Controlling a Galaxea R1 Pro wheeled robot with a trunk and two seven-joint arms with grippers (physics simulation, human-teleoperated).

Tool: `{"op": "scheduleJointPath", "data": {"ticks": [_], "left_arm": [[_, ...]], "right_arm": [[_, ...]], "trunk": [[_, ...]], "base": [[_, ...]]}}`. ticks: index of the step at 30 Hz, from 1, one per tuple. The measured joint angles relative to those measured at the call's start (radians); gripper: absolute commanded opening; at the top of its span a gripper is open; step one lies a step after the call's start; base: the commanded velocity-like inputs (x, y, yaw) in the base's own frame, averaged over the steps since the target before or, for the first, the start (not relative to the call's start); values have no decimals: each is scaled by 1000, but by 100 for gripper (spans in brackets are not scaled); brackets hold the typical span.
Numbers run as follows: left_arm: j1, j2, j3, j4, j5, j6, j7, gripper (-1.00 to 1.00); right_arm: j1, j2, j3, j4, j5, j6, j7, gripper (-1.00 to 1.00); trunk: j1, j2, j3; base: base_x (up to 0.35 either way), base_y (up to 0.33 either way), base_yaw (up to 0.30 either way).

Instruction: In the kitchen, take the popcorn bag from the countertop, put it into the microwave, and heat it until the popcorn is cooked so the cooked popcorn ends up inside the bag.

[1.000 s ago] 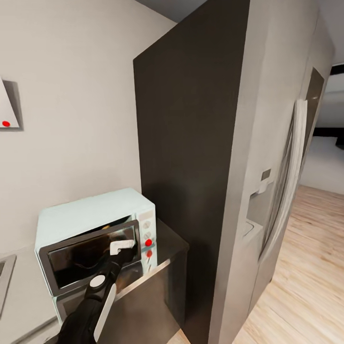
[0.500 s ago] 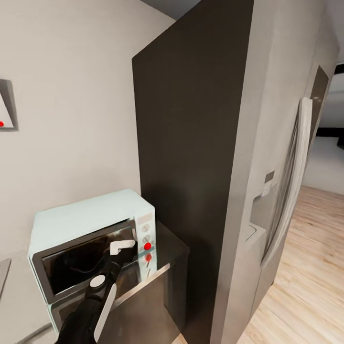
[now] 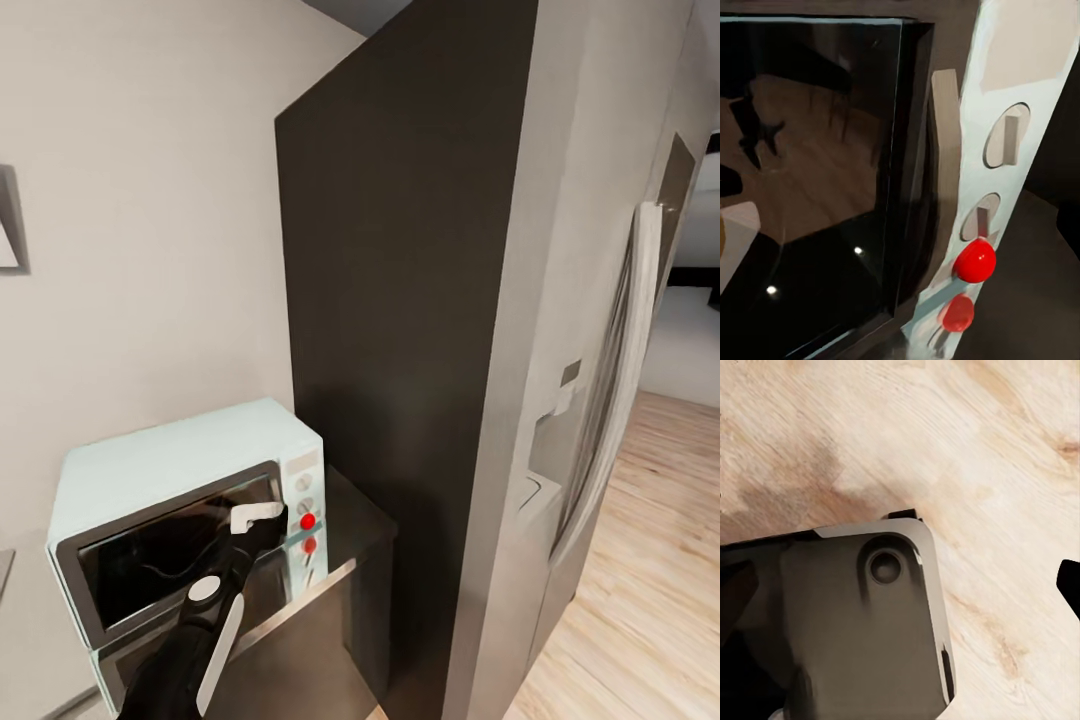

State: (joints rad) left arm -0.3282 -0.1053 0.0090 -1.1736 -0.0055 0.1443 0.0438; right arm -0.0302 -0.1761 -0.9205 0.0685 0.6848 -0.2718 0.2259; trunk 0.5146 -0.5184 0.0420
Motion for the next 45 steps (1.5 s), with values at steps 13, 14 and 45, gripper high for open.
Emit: {"op": "scheduleJointPath", "data": {"ticks": [13,14,45], "left_arm": [[0,0,1,0,0,-1,-1,100],[0,0,1,0,0,-1,0,100],[0,8,3,193,0,-10,-3,100]], "right_arm": [[0,-1,0,0,0,0,0,100],[0,0,0,0,0,0,0,100],[0,-1,-3,0,1,-12,-68,100]], "trunk": [[1,0,0],[1,0,0],[1,0,0]], "base": [[-126,0,0],[-336,0,0],[-342,0,0]]}}
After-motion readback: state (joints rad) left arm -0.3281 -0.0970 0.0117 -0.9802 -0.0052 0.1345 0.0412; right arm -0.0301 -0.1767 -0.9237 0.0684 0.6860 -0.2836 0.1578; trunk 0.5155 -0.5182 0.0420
